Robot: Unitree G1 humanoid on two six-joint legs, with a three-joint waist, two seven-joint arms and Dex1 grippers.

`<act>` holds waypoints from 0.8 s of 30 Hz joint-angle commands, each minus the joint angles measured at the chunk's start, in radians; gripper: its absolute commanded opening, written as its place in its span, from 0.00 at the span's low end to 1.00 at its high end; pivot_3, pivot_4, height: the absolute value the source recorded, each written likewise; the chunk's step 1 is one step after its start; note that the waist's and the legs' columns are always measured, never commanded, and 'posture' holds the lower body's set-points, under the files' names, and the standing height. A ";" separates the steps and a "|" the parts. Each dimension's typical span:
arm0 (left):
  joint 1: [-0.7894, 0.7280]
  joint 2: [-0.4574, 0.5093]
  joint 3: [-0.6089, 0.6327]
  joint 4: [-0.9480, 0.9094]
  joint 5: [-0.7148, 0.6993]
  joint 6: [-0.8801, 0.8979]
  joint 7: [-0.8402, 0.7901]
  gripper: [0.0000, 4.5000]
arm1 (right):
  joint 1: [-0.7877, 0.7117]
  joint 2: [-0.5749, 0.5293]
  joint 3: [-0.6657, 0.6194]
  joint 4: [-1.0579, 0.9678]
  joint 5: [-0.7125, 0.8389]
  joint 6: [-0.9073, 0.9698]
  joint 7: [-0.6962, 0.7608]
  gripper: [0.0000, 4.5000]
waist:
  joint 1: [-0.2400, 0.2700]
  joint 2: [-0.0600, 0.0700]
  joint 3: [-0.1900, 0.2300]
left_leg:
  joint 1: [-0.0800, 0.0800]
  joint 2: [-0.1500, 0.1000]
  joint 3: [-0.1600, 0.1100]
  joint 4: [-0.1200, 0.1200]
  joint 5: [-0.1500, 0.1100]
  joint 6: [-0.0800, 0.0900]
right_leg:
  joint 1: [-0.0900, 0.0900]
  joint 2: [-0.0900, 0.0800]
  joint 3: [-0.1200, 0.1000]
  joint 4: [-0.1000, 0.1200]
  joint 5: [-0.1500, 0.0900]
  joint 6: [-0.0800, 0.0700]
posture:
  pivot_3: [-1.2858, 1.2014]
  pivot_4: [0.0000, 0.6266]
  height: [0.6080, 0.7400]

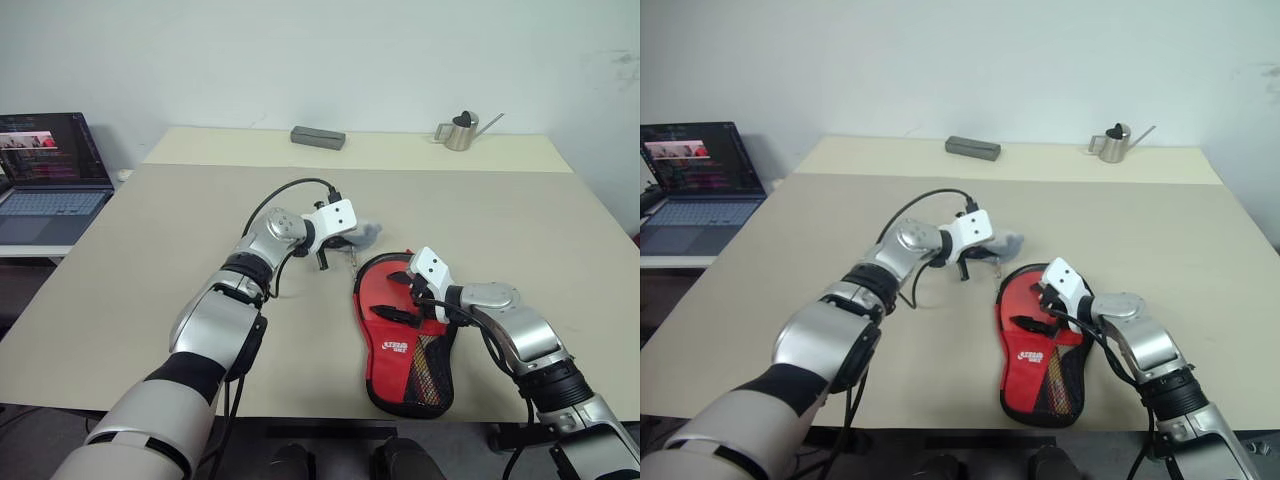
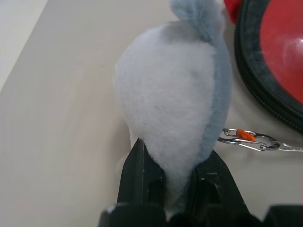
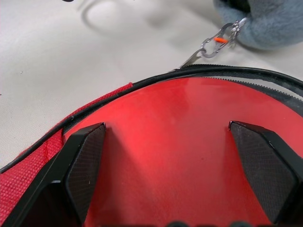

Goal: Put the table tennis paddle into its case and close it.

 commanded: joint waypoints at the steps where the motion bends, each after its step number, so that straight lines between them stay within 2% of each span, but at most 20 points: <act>1: -0.053 0.007 0.011 -0.014 -0.005 -0.019 0.022 0.04 | 0.039 -0.017 0.067 0.058 -0.042 0.055 0.031 1.00 | 0.000 0.000 0.000 | 0.000 0.000 0.000 0.000 0.000 0.000 | 0.000 0.000 0.000 0.000 0.000 0.000 | 0.52 0.24 1.00; 24: -0.105 -0.089 -0.075 0.033 0.125 -0.006 0.235 0.04 | 0.079 -0.127 0.035 -0.052 -0.005 0.129 0.119 1.00 | 0.005 0.000 0.000 | -0.001 -0.001 -0.001 0.000 0.000 0.000 | 0.000 -0.001 -0.001 -0.001 0.000 0.000 | 0.52 0.24 1.00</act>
